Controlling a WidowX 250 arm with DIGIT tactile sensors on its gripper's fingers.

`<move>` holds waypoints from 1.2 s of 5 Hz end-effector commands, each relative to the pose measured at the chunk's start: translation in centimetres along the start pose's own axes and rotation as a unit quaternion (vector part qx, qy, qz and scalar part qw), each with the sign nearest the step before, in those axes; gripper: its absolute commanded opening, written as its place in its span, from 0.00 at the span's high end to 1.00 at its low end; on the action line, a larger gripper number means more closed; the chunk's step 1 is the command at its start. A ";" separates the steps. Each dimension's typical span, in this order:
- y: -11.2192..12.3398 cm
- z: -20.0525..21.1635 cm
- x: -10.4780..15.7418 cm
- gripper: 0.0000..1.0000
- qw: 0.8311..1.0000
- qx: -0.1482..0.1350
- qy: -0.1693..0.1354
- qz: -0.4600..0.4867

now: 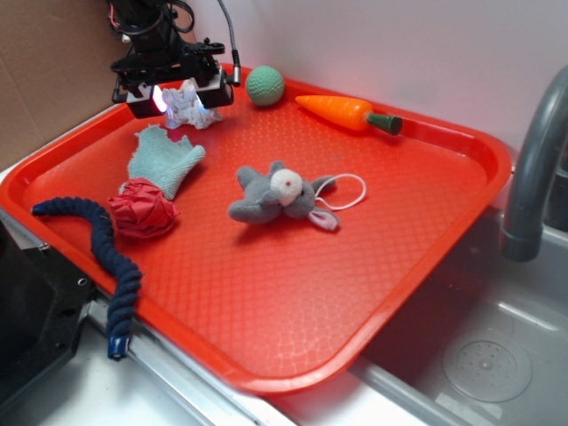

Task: Grab the white paper.

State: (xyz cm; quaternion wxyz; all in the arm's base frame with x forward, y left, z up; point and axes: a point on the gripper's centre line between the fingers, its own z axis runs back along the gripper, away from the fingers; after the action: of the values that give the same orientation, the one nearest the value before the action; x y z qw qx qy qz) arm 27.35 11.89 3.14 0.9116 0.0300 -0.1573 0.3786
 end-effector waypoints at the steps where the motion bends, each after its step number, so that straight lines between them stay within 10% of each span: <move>1: 0.9 0.5 1.6 1.00 0.999 -0.004 -0.026 0.020; 3: 0.3 1.6 0.8 1.00 1.000 0.019 0.007 0.013; 4: -1.2 4.0 -0.4 1.00 0.996 0.019 0.077 -0.031; 6: -4.3 11.4 -4.4 1.00 0.975 -0.040 0.167 -0.140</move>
State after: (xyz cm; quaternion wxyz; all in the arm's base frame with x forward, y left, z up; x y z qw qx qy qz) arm 23.91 3.08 10.73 0.9672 -0.0459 0.0211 0.2488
